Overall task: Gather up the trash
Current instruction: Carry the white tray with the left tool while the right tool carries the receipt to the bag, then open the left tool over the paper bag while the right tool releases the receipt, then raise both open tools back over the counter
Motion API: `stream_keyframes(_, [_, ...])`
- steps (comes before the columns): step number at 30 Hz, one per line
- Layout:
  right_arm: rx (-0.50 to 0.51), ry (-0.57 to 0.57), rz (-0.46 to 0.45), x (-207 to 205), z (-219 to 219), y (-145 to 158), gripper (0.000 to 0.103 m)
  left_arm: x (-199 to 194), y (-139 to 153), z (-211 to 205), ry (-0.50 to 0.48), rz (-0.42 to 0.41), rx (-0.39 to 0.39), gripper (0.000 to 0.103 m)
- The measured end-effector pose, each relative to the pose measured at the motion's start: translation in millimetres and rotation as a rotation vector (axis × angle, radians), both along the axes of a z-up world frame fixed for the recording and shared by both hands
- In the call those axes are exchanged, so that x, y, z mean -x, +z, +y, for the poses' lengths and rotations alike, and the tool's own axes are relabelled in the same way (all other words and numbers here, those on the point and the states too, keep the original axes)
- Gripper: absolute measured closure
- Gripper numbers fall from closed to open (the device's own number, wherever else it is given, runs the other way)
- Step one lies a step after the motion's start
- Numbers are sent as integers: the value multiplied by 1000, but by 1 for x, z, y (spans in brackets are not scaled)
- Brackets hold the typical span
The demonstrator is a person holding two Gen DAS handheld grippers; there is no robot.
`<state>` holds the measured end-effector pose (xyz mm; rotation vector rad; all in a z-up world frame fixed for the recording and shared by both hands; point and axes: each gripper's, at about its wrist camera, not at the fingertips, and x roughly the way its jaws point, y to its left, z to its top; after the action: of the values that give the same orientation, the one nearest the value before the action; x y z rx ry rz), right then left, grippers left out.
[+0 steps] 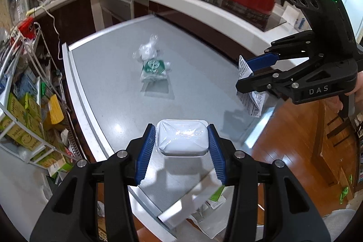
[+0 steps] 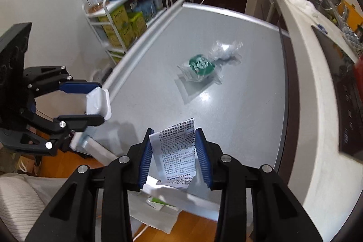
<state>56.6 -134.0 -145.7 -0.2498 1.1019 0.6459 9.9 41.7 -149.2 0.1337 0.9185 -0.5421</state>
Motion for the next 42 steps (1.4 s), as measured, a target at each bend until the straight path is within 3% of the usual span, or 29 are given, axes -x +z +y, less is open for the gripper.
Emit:
stream_keyframes(6, [-61, -3, 6, 46, -7, 20, 66, 37, 18, -5, -42, -10, 28, 55])
stream_keyframes(10, [-67, -14, 70, 80, -13, 3, 66, 70, 11, -12, -83, 25, 22, 55])
stream_keyframes(18, [-52, -88, 244, 122, -29, -73, 66, 113, -52, -34, -139, 178, 0, 55])
stream_keyframes(25, [-39, -154, 337, 121, -29, -127, 65, 118, -113, -57, -136, 260, -66, 55])
stream_keyframes(27, [-28, -175, 363, 120, -29, -139, 62, 112, -123, -59, -129, 300, -63, 51])
stream_keyframes(28, [-29, -188, 378, 119, -30, -143, 60, 109, -127, -59, -124, 320, -54, 45])
stream_keyframes(30, [-49, -215, 411, 118, -35, -150, 40, 107, -128, -56, -113, 330, -40, 37])
stream_keyframes(33, [-66, -238, 410, 115, -40, -149, 37, 107, -126, -53, -92, 314, -54, 31])
stream_keyframes(37, [-90, -272, 399, 112, -48, -138, 36, 104, -119, -42, -62, 310, -49, 31])
stream_keyframes(42, [-153, -287, 303, 105, -52, -93, 36, 98, -84, -30, -28, 244, -5, 31])
